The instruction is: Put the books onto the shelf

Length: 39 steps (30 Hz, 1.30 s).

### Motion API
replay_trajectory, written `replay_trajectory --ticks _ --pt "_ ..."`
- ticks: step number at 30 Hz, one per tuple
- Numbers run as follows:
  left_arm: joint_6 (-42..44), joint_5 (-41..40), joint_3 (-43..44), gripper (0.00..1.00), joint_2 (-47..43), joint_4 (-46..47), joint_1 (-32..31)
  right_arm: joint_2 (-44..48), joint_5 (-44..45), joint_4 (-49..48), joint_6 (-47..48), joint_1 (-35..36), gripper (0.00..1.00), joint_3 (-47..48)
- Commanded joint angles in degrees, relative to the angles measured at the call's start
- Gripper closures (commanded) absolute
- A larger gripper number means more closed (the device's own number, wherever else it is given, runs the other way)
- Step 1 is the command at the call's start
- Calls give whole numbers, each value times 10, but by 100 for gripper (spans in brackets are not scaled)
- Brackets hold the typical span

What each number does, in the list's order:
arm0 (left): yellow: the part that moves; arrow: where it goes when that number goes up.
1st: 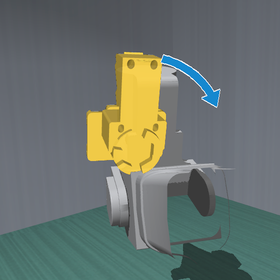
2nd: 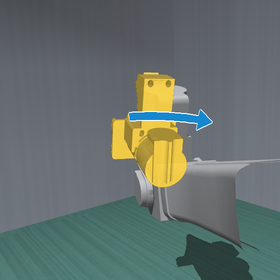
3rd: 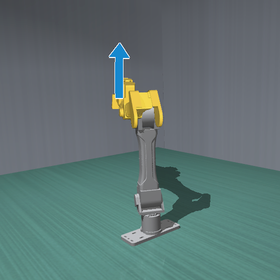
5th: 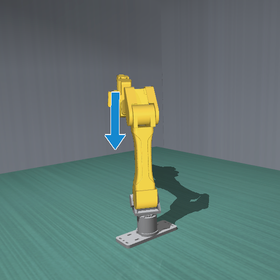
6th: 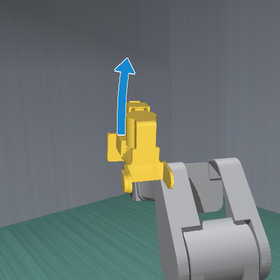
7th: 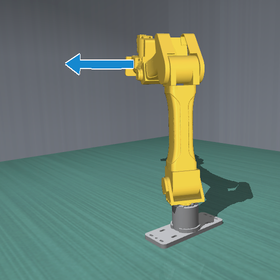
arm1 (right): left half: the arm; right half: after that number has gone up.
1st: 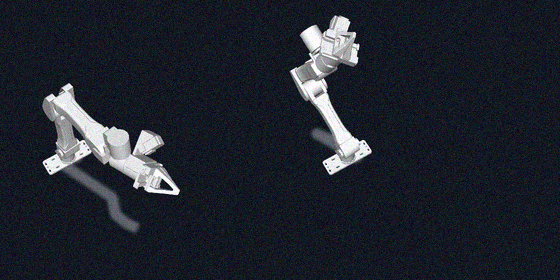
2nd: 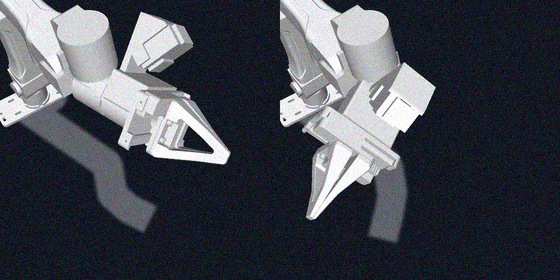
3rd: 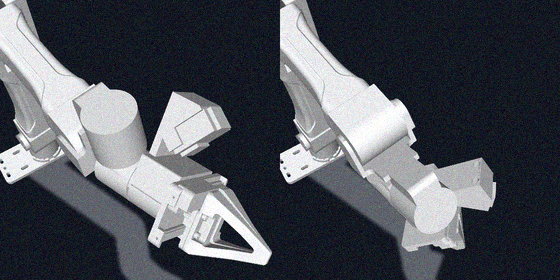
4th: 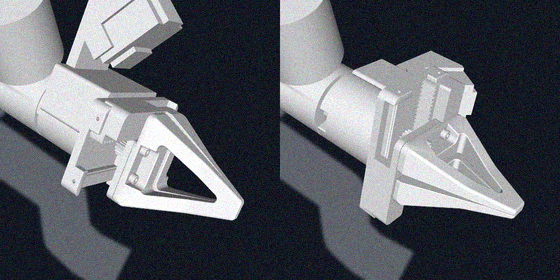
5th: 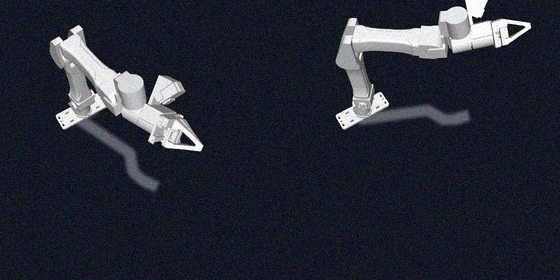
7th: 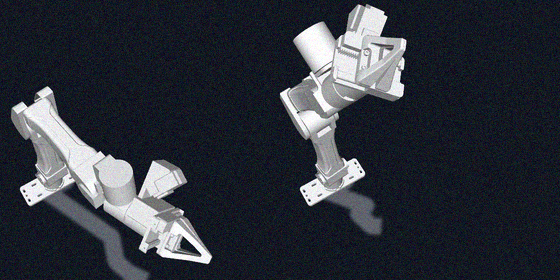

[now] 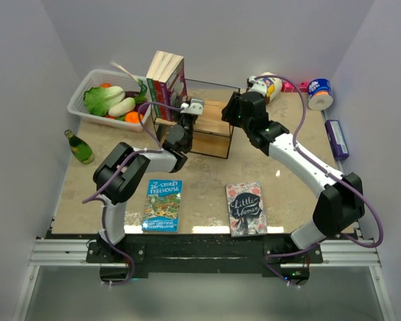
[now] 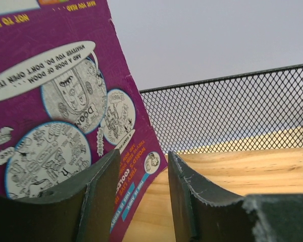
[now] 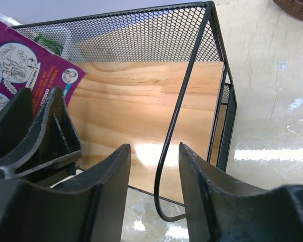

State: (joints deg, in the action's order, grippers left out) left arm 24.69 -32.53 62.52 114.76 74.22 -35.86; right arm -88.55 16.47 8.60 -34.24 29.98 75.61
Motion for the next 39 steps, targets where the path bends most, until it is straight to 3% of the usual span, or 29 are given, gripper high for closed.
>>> replay_trajectory --ticks 1,22,29,32,34,35,36,39 --pt "15 -15 -6 52 -37 30 -3 26 1 4 7 2 50 14" --pt "39 -34 -50 50 -109 32 -47 116 9 47 1 2 42 -6" --pt "39 -56 -97 49 -203 18 -106 165 12 77 6 3 42 -28" --pt "2 -93 -112 47 -276 -54 -142 202 7 93 1 2 41 -55" --pt "-35 -126 -102 46 -323 -178 -168 241 7 109 -2 2 42 -78" --pt "-110 -130 -87 45 -370 -234 -173 258 9 111 -3 2 41 -106" --pt "-158 -127 -75 44 -392 -364 -177 274 14 115 -4 2 41 -121" --pt "-308 -48 -33 42 -457 -581 -178 324 18 125 -9 2 40 -179"
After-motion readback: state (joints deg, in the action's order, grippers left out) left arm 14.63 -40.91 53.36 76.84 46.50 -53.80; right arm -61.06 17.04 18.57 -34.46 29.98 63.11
